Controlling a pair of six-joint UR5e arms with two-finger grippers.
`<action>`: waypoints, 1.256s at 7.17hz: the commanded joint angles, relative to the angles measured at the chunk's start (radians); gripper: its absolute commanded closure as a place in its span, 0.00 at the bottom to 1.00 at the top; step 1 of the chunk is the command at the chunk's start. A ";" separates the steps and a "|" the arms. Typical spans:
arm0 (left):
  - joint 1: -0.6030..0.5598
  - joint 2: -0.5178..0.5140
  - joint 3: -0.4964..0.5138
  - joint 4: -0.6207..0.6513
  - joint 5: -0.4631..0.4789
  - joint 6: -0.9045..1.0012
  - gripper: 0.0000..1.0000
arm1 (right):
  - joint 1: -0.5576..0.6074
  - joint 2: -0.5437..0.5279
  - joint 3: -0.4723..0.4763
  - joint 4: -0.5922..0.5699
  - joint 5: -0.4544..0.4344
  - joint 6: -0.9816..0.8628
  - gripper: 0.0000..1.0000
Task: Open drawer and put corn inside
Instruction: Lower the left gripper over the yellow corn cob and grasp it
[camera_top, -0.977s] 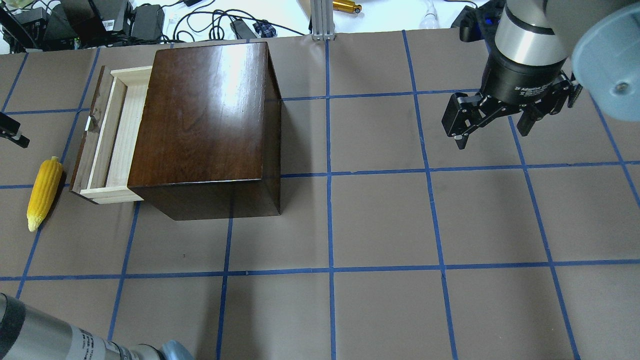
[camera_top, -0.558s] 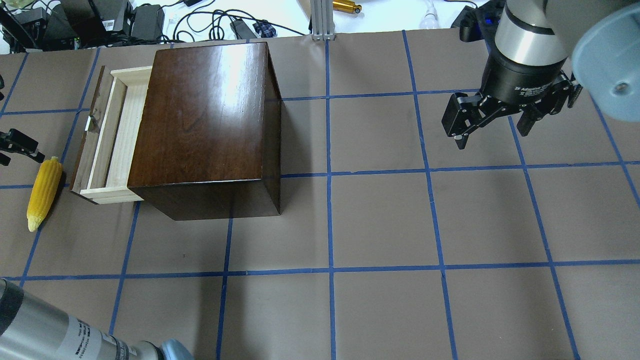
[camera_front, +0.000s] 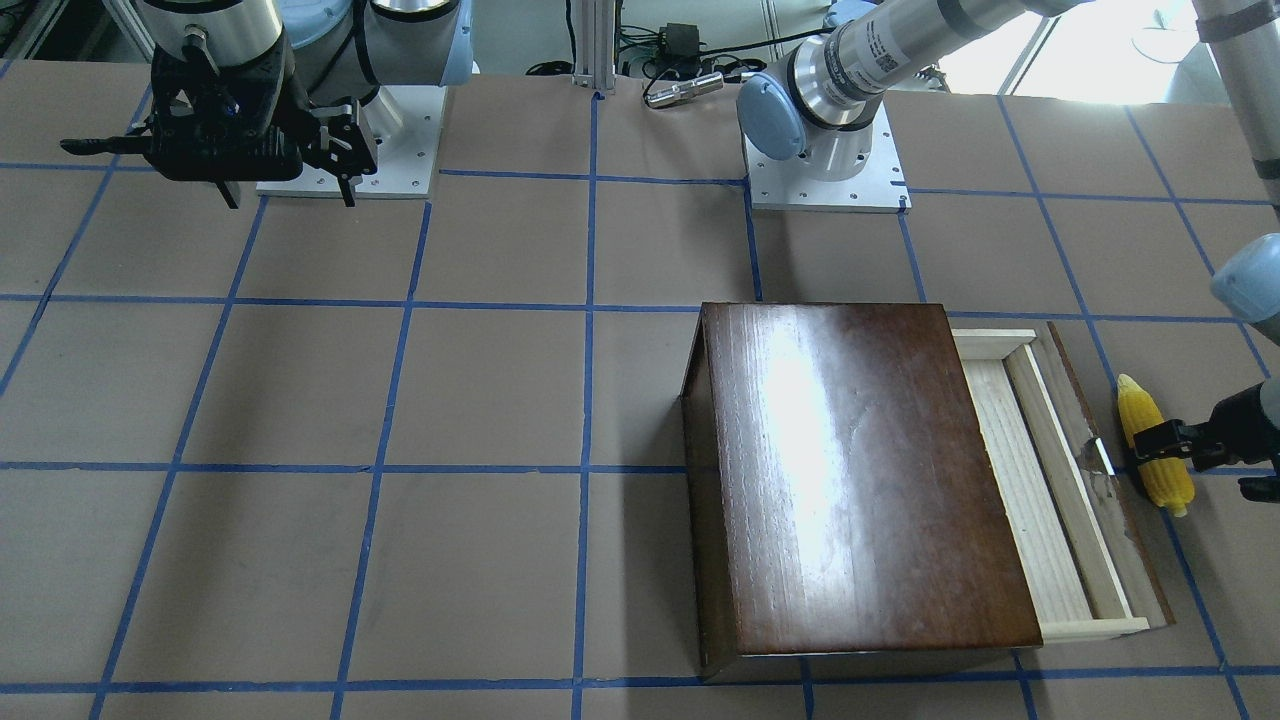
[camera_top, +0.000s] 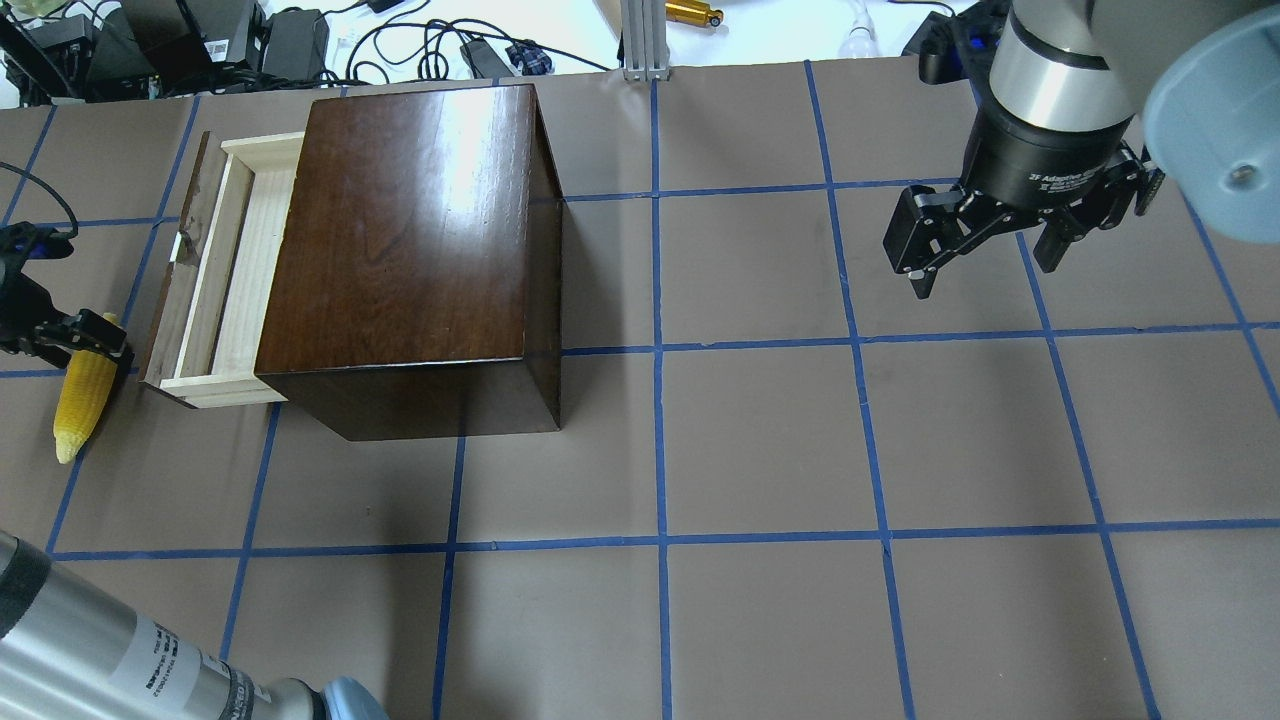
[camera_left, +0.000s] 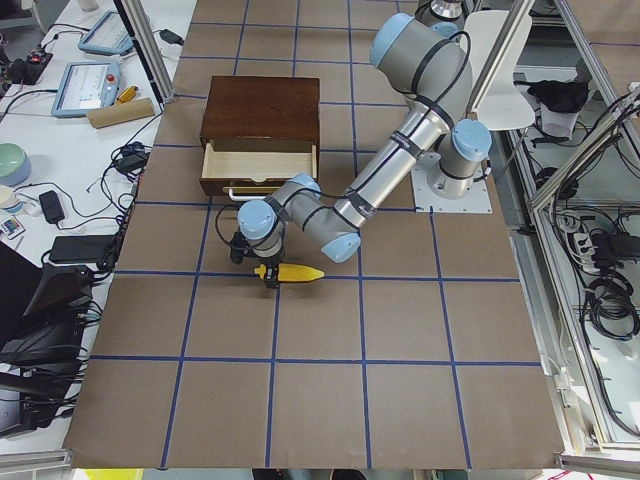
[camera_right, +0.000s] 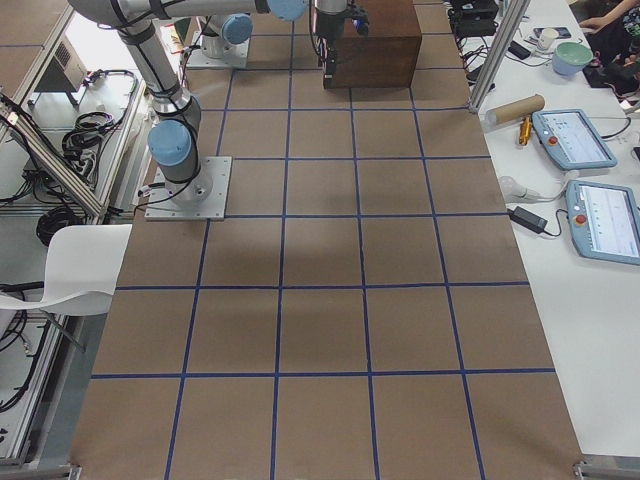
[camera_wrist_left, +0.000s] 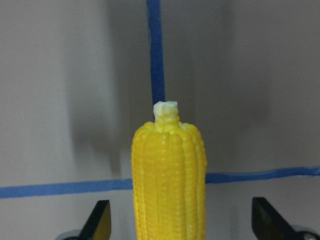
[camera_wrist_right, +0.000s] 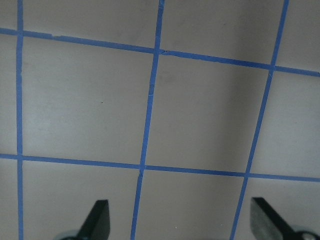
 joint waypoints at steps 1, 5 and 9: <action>0.000 -0.019 -0.008 0.020 0.008 0.002 0.00 | 0.000 0.000 0.000 0.000 0.000 0.000 0.00; 0.000 -0.014 0.000 0.025 0.043 -0.007 0.95 | 0.000 0.000 0.000 0.000 0.000 -0.001 0.00; 0.000 -0.012 -0.006 0.026 0.042 -0.008 0.95 | 0.000 0.000 0.000 -0.001 0.000 -0.001 0.00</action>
